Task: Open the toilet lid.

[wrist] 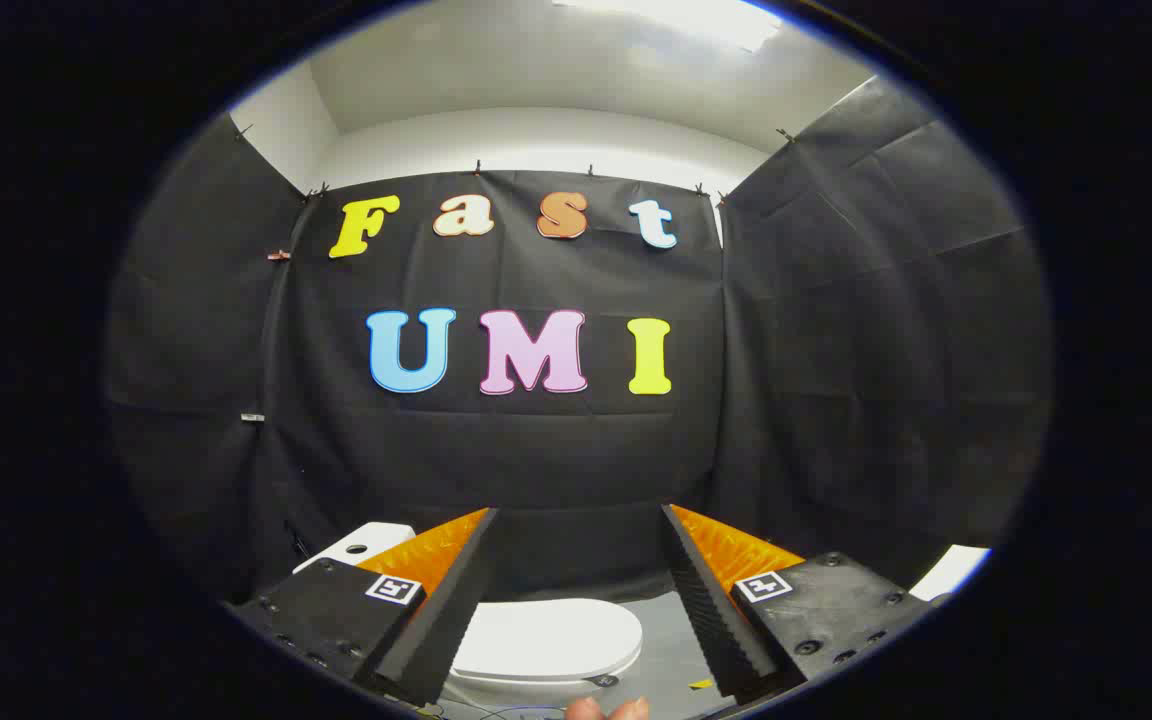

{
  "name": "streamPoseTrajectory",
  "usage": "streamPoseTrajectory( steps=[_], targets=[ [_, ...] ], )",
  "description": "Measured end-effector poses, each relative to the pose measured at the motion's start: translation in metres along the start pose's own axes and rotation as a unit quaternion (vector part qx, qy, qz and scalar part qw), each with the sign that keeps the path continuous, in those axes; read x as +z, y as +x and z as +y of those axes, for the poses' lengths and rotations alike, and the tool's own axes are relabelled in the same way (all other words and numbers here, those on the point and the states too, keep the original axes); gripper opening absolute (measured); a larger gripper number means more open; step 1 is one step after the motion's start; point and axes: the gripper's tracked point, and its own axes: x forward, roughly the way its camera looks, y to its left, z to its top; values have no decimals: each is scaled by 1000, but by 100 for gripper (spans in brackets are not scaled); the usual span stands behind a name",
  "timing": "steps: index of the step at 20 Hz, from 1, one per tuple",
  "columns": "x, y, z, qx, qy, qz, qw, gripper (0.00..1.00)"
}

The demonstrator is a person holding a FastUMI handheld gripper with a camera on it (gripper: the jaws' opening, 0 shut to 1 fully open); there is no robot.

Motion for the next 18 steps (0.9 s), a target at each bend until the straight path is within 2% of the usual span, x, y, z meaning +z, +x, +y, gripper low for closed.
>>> streamPoseTrajectory(
  steps=[7, 13, 18],
  targets=[
    [-7, 1, 13, 23, -13, 5, 1000, 98],
    [-2, 2, 21, 28, -33, -18, 999, 98],
    [-9, 5, 24, 32, -14, -17, 999, 98]
  ],
)
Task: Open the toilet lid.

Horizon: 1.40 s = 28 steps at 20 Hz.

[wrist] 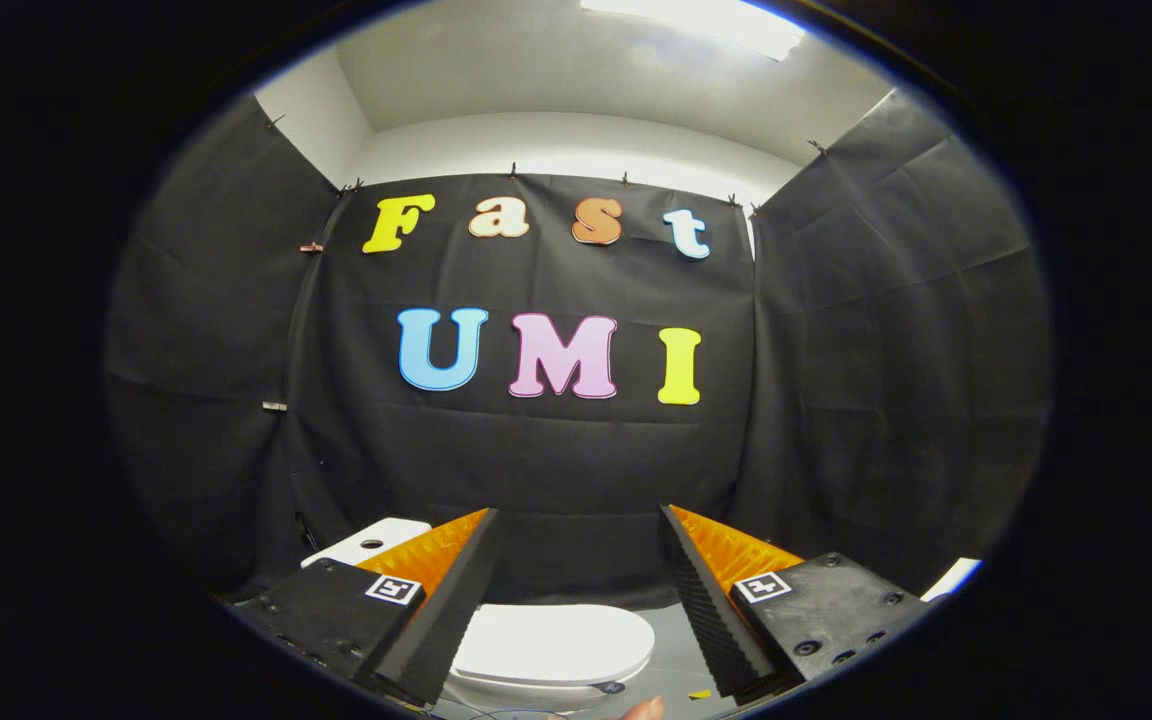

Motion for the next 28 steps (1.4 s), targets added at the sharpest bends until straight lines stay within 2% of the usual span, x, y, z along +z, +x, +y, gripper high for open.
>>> streamPoseTrajectory(
  steps=[4, 11, 16, 25, 28],
  targets=[
    [-15, 10, -2, 3, -7, -21, 1000, 97],
    [-84, 33, -3, 15, -27, -36, 999, 98],
    [-141, 46, -5, 28, -7, -37, 999, 98],
    [-281, 58, -30, 29, 27, 40, 998, 98],
    [-314, 57, -33, 40, 74, 75, 994, 98]
  ],
)
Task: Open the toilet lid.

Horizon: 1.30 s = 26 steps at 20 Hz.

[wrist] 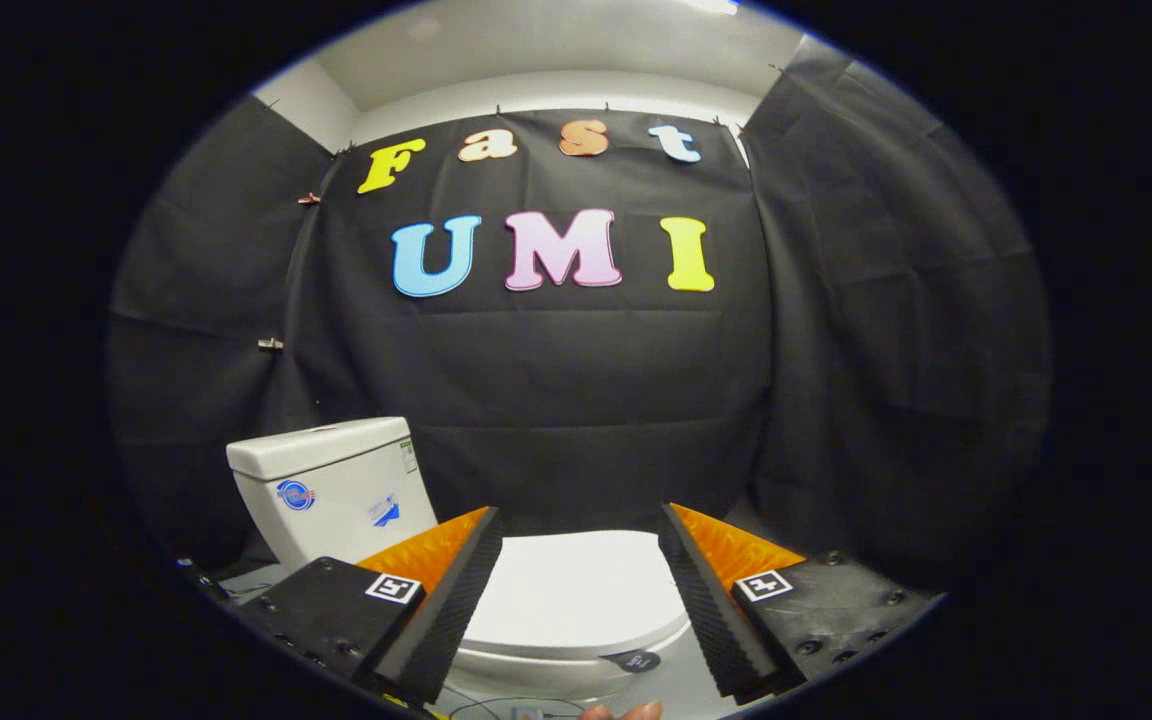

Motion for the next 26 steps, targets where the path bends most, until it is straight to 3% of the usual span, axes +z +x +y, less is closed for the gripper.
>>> streamPoseTrajectory(
  steps=[7, 14, 18, 22, 26],
  targets=[
    [-72, 8, -27, 6, 113, 84, 990, 98],
    [-144, 19, -77, -25, 241, 168, 956, 98],
    [-186, 24, -102, -40, 309, 218, 925, 98],
    [-219, 27, -108, -30, 394, 263, 880, 97],
    [-253, 27, -111, -21, 439, 299, 847, 96]
  ],
)
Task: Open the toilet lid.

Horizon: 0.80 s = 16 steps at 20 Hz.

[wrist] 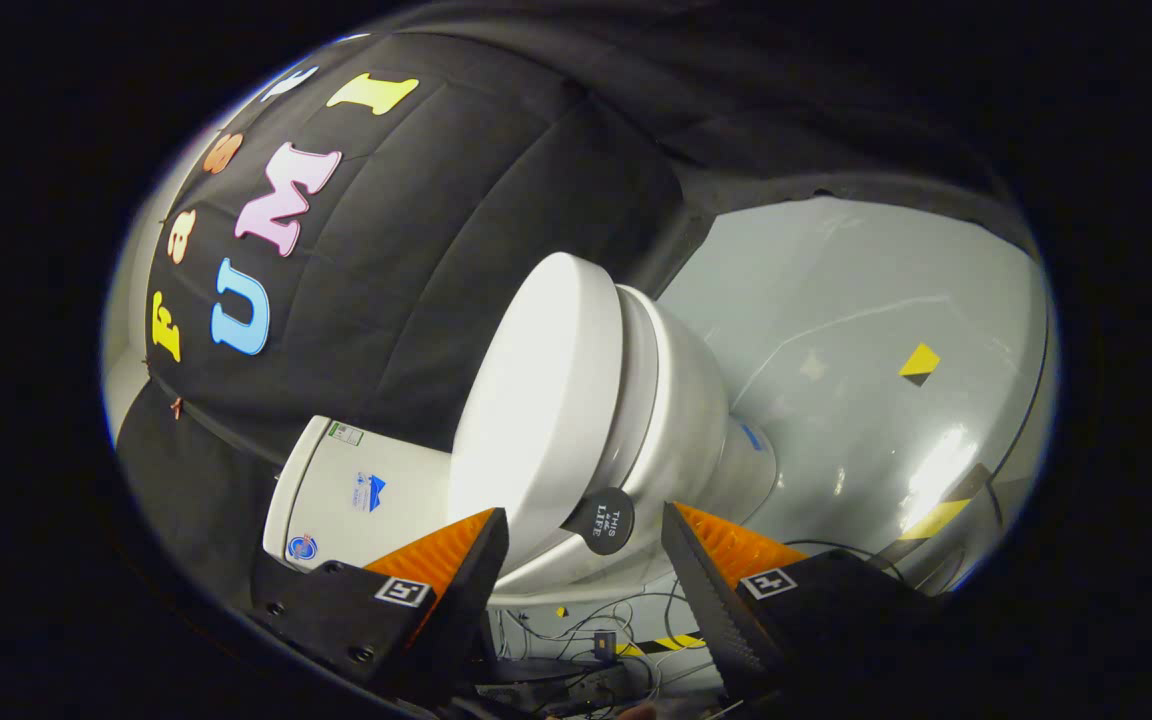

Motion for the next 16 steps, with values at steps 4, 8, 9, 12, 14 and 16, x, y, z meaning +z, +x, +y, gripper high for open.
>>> streamPoseTrajectory(
  steps=[4, 8, 9, 12, 14, 16],
  targets=[
    [-9, 18, -13, -2, 20, 28, 999, 88],
    [-9, 33, -8, 5, 35, 41, 999, 68],
    [-11, 36, -7, 3, 33, 48, 998, 40],
    [-11, 35, -7, 5, 64, 68, 996, 32],
    [-1, 44, -1, 17, 53, 53, 997, 18],
    [-5, 38, 2, 18, 14, 52, 998, 11]
  ],
)
